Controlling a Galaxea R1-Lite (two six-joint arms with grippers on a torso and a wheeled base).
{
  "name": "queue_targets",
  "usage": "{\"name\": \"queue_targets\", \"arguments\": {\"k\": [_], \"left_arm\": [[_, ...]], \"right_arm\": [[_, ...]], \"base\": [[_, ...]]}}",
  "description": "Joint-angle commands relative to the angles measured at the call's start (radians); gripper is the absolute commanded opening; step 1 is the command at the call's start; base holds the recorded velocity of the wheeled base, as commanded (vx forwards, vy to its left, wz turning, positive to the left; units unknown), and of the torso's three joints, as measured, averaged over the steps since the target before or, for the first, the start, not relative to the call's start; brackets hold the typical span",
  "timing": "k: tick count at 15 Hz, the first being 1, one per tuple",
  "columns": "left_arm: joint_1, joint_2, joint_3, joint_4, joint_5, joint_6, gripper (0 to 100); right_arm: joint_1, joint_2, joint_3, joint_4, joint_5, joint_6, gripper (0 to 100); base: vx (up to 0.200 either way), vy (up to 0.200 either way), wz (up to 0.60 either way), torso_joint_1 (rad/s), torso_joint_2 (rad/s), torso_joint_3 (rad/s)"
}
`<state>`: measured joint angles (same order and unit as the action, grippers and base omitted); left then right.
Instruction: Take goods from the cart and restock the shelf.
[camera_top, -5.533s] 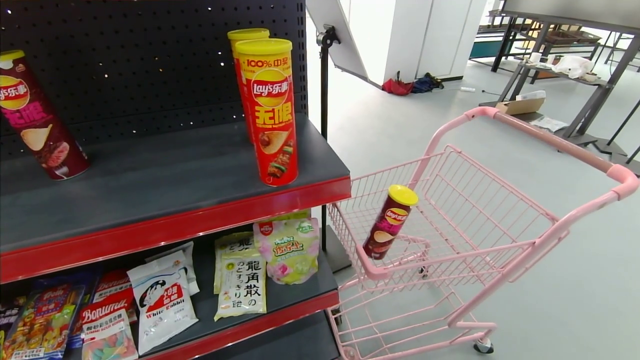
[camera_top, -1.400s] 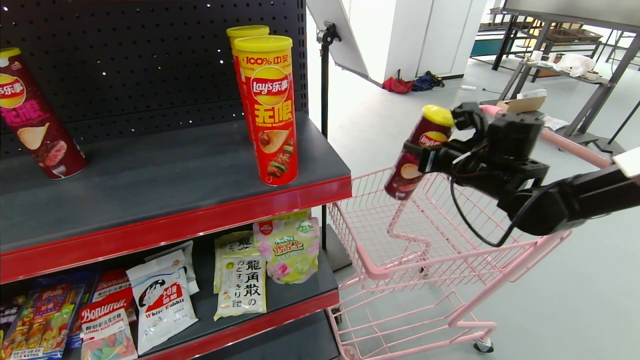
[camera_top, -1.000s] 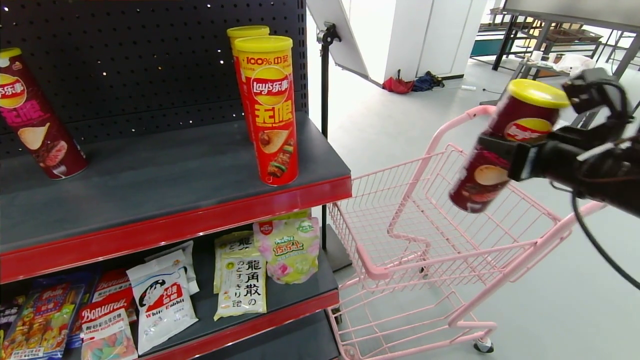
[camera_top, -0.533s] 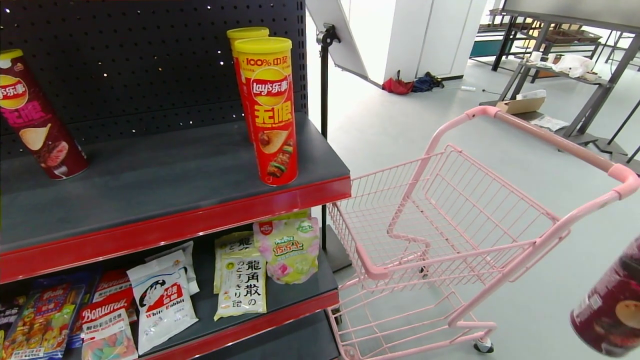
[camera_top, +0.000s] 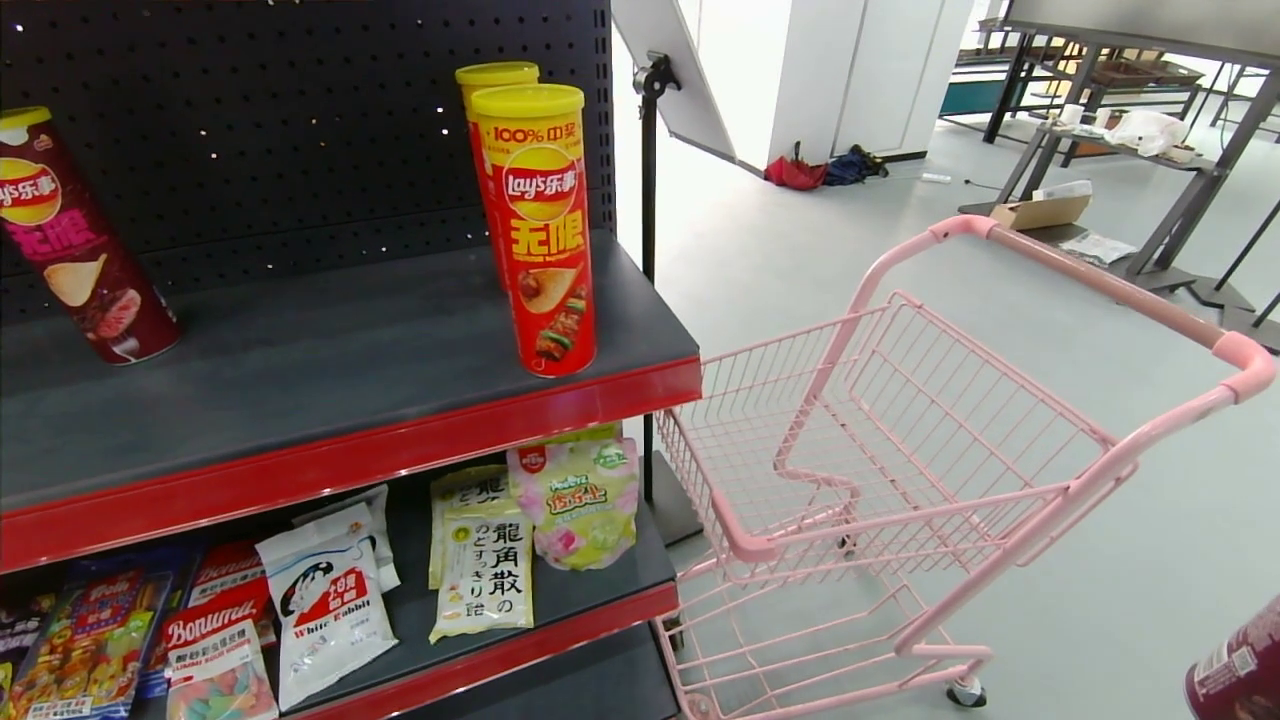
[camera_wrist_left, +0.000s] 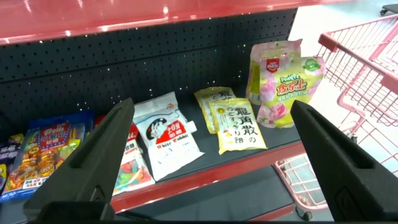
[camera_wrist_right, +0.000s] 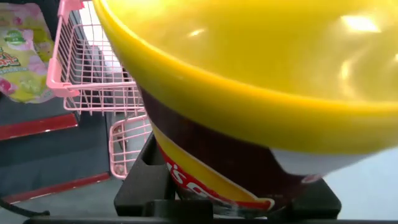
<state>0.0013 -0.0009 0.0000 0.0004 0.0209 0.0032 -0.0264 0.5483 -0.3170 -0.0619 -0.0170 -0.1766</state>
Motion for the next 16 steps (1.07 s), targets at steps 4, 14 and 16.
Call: {"name": "queue_targets", "arguments": {"k": [4,14,16], "left_arm": [[0.000,0.001,0.000,0.000,0.001,-0.002,100],[0.000,0.001,0.000,0.000,0.001,-0.002,100],[0.000,0.001,0.000,0.000,0.001,-0.002,100]], "right_arm": [[0.000,-0.008,0.007,-0.001,0.003,0.000,0],[0.006,-0.010,0.038,-0.004,0.008,-0.001,0],[0.006,-0.010,0.039,-0.003,0.009,-0.001,0]], "base": [[0.000,0.000,0.00,0.181,-0.48,-0.306],[0.000,0.000,0.00,0.194,-0.48,-0.288],[0.000,0.000,0.00,0.161,-0.37,-0.220]]}}
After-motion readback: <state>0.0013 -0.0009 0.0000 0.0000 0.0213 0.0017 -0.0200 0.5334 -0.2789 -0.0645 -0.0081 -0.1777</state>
